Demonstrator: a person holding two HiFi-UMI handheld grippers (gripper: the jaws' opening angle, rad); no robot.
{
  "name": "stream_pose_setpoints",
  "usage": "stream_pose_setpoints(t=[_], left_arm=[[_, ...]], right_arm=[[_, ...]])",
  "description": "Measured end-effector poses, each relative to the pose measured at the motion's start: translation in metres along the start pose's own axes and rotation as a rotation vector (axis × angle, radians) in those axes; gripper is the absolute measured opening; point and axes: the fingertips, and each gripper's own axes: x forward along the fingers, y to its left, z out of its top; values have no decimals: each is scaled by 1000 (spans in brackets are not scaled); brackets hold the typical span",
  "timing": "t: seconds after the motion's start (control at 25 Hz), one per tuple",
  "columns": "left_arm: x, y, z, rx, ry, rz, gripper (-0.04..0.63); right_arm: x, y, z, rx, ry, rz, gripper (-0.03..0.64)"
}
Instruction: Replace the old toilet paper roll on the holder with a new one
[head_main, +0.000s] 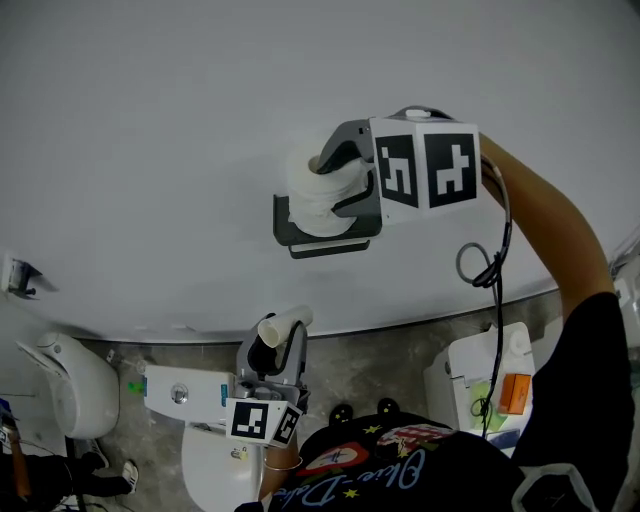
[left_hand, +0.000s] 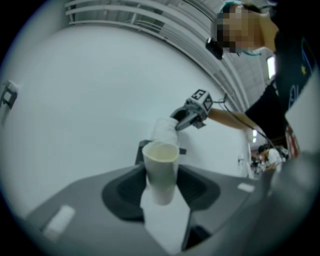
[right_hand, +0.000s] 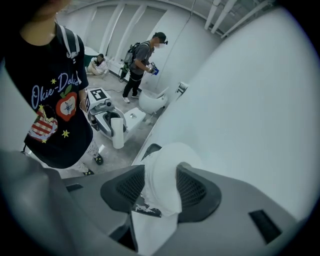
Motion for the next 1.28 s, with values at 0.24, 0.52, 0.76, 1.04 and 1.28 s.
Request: stream_pose_setpoints(t=[0.24,0.52,0.76,1.04,1.28], left_arm=[[6,-7,-1,0,3,-28,186],[15,-14,-3,29,29,-56,186],[25,-25,-6,41,50,-91,186],[34,-36,-11,60,83,-112,186],[31,-37,-16,72,110,-100,186]], right_arm=[[-7,2,-7,89,-74,-74,192],[-48,8,-18,378,-454,-290,187],[-101,41,-48,734,-896,-430,186],[-99,102,-119,1067,-1102,-541,184],[-65,131,-157,1212,-1089,-580,183]])
